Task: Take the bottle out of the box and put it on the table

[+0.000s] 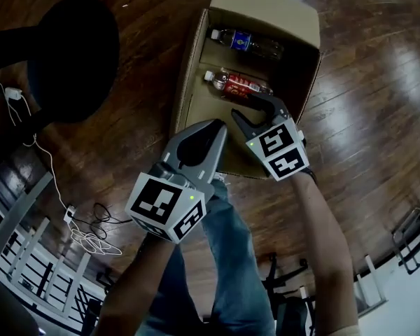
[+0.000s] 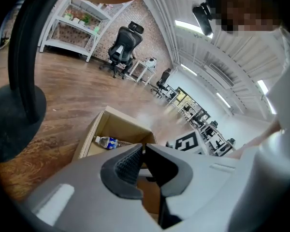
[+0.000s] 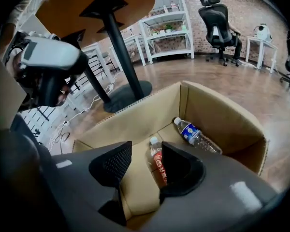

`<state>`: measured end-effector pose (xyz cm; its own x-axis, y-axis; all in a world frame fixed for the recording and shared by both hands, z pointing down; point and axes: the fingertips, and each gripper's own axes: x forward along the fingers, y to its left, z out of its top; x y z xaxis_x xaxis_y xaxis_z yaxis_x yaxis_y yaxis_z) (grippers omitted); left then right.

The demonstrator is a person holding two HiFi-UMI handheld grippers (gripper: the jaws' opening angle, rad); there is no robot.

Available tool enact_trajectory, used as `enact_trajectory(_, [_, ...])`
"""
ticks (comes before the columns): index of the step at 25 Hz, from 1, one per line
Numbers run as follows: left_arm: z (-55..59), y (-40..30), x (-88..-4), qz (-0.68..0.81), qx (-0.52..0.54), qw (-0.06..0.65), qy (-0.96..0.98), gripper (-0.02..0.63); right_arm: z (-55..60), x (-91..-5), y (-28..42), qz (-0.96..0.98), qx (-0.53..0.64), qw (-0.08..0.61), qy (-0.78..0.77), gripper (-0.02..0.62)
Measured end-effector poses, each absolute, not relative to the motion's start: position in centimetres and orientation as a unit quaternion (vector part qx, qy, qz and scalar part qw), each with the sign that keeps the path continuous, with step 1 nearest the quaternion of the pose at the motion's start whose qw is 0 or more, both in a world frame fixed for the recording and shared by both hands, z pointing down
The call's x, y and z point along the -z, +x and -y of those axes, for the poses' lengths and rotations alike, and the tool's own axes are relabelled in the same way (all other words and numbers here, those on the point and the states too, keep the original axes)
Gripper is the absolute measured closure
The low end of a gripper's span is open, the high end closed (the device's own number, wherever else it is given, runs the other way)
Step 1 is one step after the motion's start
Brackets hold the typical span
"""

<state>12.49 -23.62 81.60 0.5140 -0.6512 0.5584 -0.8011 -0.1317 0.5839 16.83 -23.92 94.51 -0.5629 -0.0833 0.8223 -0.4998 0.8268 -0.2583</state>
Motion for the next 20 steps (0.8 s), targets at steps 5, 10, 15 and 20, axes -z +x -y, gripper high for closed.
enact_trajectory(5, [22.6, 13.5, -83.9, 0.469, -0.082, 0.458, 0.751, 0.609, 23.4, -101.4, 17.8, 0.831, -0.216, 0.497, 0.128, 0.363])
enact_trajectory(10, [22.0, 14.7, -86.1, 0.455, -0.076, 0.461, 0.758, 0.609, 23.0, -105.3, 17.8, 0.818, -0.162, 0.549, 0.066, 0.321])
enact_trajectory(15, [21.8, 15.5, -88.5, 0.441, -0.076, 0.465, 0.764, 0.607, 23.3, -108.5, 17.7, 0.806, -0.138, 0.574, 0.046, 0.304])
enact_trajectory(20, [21.6, 15.2, -89.9, 0.440, -0.076, 0.464, 0.765, 0.607, 23.7, -111.5, 17.0, 0.786, -0.111, 0.607, 0.022, 0.285])
